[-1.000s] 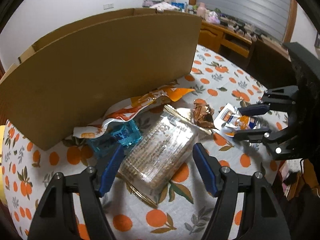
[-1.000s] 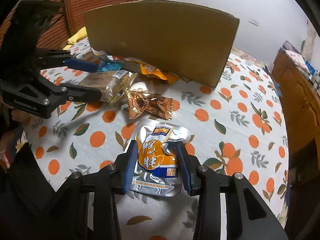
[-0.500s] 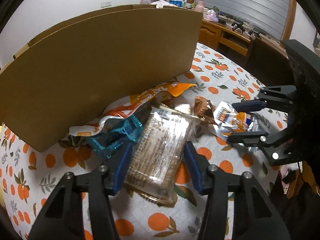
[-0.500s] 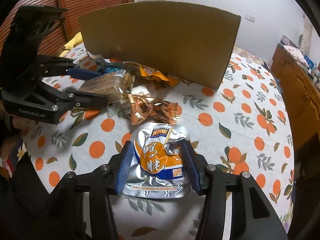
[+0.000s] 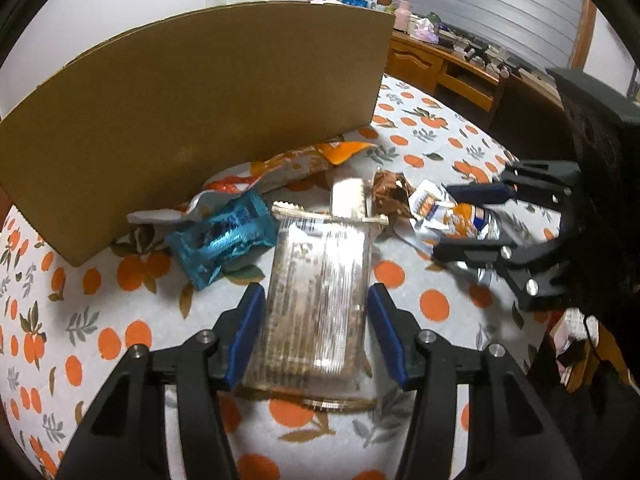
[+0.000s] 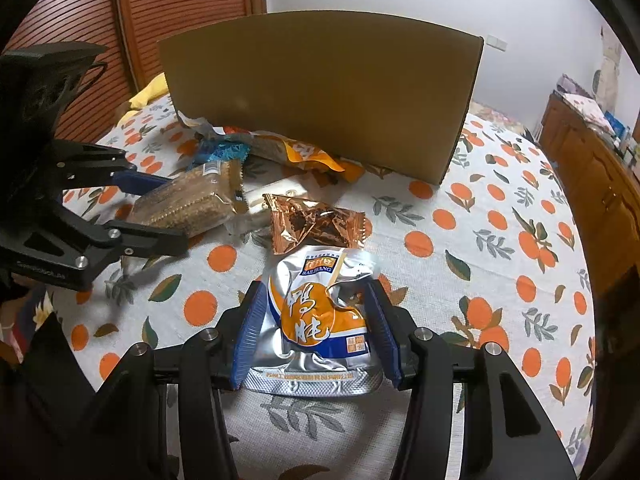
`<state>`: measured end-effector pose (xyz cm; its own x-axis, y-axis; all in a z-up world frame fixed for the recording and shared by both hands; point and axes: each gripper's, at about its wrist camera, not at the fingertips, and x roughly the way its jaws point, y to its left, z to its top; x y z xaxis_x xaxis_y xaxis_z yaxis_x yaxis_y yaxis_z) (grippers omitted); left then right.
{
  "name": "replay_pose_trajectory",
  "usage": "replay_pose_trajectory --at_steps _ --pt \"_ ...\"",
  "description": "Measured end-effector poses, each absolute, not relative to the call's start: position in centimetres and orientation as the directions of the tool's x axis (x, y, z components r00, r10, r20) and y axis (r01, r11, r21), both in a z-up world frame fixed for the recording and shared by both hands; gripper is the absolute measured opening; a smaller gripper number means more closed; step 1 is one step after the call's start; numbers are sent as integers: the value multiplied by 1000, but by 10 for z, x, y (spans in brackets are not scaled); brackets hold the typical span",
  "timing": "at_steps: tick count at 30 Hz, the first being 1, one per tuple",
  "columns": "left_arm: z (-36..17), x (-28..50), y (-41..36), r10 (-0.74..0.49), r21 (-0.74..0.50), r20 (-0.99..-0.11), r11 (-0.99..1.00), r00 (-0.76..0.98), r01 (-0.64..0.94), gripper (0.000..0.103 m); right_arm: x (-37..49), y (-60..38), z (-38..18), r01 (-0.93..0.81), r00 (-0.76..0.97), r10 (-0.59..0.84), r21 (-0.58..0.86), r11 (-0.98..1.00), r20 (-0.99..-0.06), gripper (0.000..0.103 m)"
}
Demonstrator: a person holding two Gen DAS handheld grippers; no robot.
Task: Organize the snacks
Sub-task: 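Close the left tool on the clear bread-stick bag while the right tool grasps the silver pouch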
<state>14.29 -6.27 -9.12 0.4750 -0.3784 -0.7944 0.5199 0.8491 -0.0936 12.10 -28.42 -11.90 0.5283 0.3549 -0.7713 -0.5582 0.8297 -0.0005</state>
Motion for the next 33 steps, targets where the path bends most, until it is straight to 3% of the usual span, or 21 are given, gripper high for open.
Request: replay_pose_trajectory --at_steps 3,6,20,21,24,33 --pt "-91 143 -64 -379 -87 -786 851 489 518 43 119 -284 -119 -568 526 361 -2 823 -770 50" --pt "-89 137 -61 -376 -81 -765 862 523 501 41 114 -282 -119 -585 519 374 0 811 -768 40" --pt "-73 116 -53 -409 -108 -732 859 546 500 41 100 -287 -111 -593 506 400 29 805 -765 35" --pt "-72 116 -52 -408 -107 -730 861 549 498 41 101 -290 -108 -588 513 399 28 808 -760 30" --pt "-68 115 -52 -410 -107 -723 862 556 495 41 101 -296 -100 -575 530 399 29 818 -748 26" --pt "-69 116 -50 -404 -109 -725 867 558 486 41 103 -299 -99 -574 520 403 42 818 -753 24"
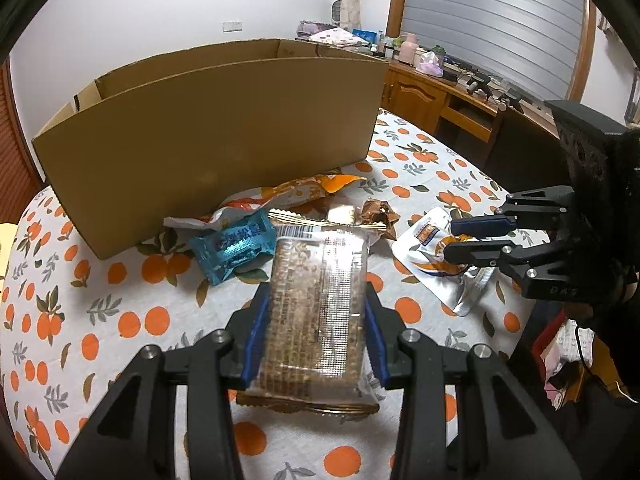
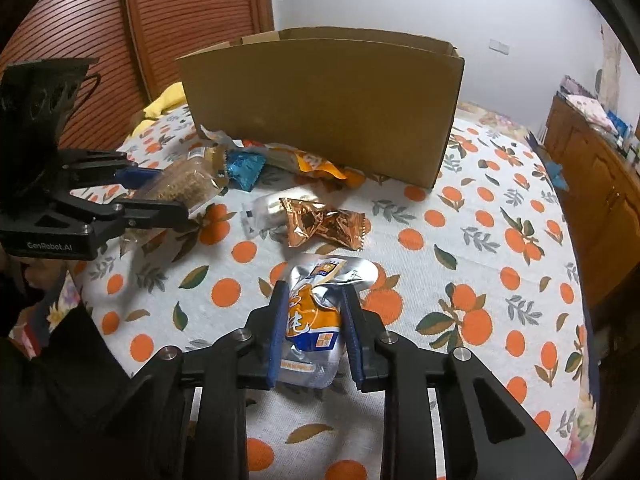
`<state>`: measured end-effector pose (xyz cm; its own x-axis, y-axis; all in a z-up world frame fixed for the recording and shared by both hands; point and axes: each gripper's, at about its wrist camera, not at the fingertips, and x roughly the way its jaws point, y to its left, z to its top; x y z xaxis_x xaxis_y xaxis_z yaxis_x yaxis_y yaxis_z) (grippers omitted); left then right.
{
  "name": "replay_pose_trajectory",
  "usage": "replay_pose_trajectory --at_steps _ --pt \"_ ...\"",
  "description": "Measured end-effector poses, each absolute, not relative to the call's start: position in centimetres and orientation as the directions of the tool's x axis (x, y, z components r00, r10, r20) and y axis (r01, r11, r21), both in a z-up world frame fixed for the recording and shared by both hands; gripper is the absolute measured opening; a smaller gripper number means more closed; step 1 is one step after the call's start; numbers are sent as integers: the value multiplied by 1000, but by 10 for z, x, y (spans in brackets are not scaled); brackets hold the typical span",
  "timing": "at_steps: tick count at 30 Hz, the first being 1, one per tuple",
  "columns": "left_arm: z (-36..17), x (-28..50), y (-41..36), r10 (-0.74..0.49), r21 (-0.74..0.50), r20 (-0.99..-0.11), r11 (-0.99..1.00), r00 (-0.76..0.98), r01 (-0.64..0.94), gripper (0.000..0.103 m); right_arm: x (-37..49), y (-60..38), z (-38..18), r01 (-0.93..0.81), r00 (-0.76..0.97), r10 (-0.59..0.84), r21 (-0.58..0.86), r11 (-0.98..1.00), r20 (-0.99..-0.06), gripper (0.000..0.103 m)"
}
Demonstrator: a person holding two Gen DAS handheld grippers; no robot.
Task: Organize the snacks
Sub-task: 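Close the left tool on the clear bread-stick bag while the right tool grasps the silver pouch, then lift both packets and carry them over the box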
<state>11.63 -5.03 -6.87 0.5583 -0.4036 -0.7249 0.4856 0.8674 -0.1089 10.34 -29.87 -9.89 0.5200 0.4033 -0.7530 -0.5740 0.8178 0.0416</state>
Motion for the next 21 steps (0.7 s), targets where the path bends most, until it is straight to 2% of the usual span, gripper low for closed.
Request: replay_pose_trajectory --at_steps 5,12,21 --pt "-73 117 -50 -402 -116 -732 869 550 481 41 106 -300 -102 -572 504 406 57 818 -763 25" --pt "-76 117 -52 -402 -118 -735 869 546 481 41 109 -299 -113 -576 468 395 66 815 -791 37" --pt "-77 117 -52 -401 -118 -736 870 545 480 41 108 -300 -114 -601 420 369 51 797 -829 41"
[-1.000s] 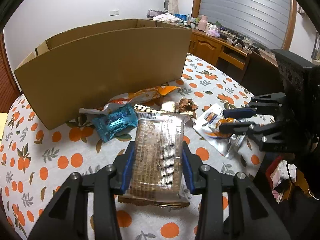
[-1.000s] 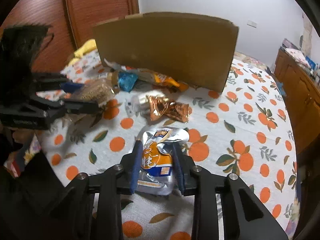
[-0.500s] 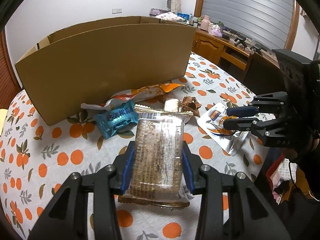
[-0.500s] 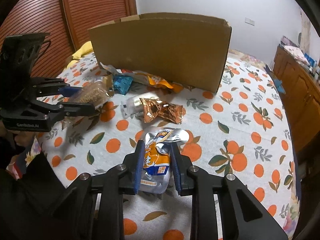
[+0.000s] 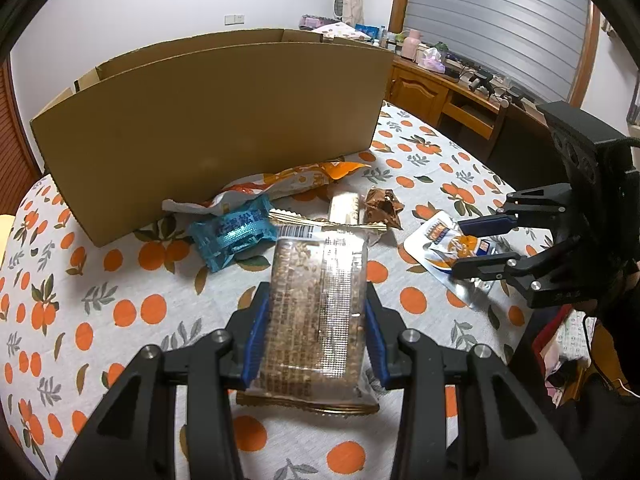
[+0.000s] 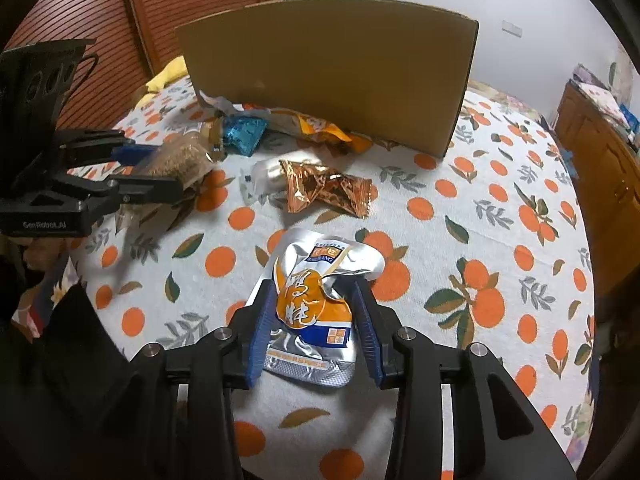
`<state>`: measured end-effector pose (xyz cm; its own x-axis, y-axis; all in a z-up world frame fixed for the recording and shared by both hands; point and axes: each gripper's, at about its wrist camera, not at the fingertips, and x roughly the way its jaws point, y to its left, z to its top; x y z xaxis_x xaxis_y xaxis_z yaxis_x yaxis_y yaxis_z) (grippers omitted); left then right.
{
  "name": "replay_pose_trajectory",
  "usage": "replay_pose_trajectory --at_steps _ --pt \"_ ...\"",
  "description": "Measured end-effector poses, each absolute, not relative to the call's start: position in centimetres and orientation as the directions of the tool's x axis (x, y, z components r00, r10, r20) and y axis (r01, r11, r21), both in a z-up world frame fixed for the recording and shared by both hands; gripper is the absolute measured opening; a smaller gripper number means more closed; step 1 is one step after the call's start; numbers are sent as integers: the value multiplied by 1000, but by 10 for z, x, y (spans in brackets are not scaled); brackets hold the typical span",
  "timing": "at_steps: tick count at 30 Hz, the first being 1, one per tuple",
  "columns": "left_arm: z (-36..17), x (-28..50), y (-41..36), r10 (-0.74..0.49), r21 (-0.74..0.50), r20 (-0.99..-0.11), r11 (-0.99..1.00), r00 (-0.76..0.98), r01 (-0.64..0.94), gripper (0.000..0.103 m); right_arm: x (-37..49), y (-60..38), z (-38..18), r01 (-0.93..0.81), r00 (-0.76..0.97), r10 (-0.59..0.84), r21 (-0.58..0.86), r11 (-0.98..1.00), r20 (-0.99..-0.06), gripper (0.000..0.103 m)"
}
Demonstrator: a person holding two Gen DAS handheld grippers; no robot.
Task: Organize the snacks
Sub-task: 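Lift both packets and carry them over the box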
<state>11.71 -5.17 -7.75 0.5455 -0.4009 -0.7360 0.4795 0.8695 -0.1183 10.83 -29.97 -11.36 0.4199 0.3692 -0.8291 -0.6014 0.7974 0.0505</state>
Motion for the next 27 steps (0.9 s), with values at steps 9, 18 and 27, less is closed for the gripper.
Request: replay_pose_trajectory --at_steps 9,18,27 --pt "-77 116 -52 -407 -121 -731 867 547 484 41 95 -294 -112 -614 448 364 15 789 -817 34" --pt "-70 114 -49 -409 -122 -721 869 559 479 41 97 -300 -104 -589 488 374 19 808 -788 34" --pt "-45 118 -45 -419 -119 -682 872 600 474 41 109 -303 -69 -575 552 396 8 818 -734 34"
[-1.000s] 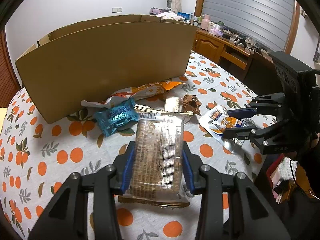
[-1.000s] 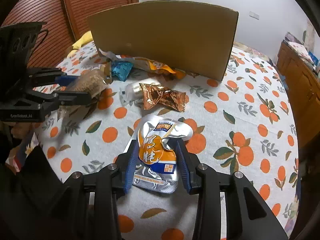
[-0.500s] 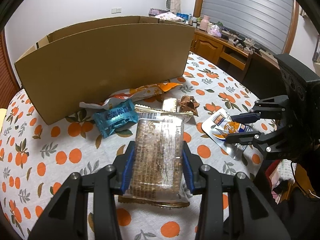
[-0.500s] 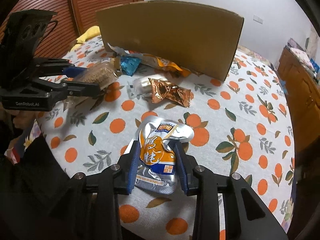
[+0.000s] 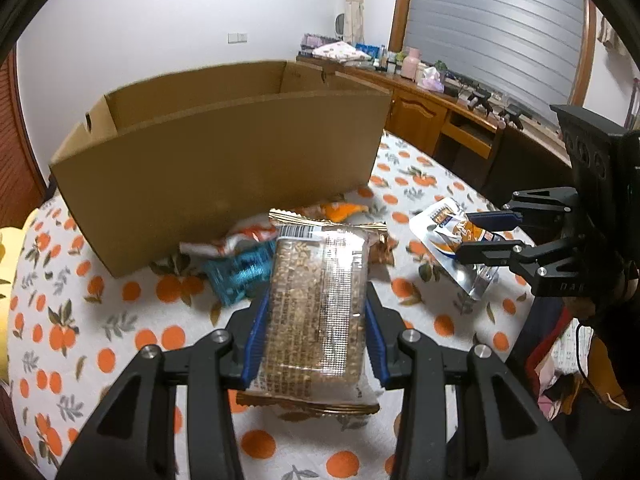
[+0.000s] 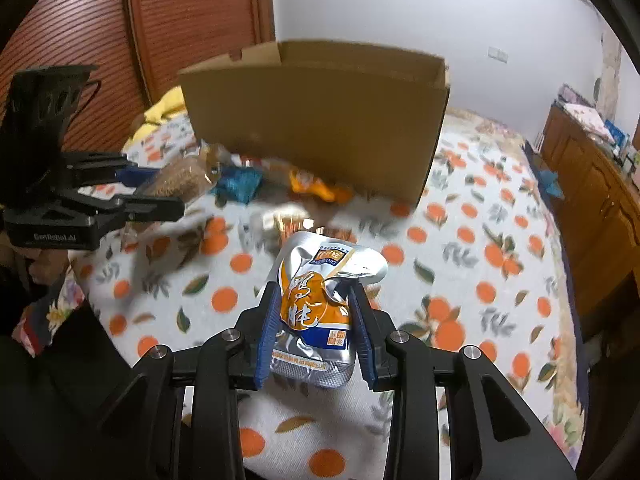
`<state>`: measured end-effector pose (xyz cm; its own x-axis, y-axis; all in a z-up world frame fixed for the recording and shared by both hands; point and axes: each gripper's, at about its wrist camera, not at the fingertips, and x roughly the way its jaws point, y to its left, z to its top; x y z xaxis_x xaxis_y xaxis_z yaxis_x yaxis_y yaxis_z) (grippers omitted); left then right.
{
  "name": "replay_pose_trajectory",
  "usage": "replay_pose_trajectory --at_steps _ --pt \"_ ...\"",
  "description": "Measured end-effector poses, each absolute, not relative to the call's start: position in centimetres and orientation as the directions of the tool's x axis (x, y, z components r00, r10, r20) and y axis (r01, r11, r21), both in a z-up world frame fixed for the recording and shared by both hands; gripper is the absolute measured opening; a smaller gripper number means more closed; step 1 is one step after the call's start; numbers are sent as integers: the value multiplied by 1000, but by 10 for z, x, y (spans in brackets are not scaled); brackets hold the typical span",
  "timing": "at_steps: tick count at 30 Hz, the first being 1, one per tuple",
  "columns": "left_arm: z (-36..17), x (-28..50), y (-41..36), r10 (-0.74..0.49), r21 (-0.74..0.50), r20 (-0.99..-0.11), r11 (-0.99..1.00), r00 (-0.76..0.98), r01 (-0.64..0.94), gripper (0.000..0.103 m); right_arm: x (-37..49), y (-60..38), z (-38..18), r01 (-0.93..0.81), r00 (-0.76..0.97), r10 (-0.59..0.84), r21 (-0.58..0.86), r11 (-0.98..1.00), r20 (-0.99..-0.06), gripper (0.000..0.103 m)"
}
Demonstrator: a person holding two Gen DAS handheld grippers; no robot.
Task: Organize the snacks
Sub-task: 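Lift both packets and carry them over the box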
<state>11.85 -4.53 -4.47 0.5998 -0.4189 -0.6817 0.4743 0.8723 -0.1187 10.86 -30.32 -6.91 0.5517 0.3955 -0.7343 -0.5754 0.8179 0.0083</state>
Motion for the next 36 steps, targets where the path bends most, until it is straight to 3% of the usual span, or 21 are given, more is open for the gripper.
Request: replay_pose_trajectory --at_steps 20,36 --pt "11 153 -33 -395 -66 -601 891 695 449 41 148 -277 -2 -586 637 456 -5 811 -622 34" --pt "35 193 -22 -326 -12 -591 918 738 397 41 185 -254 24 -578 668 450 -32 816 -593 34"
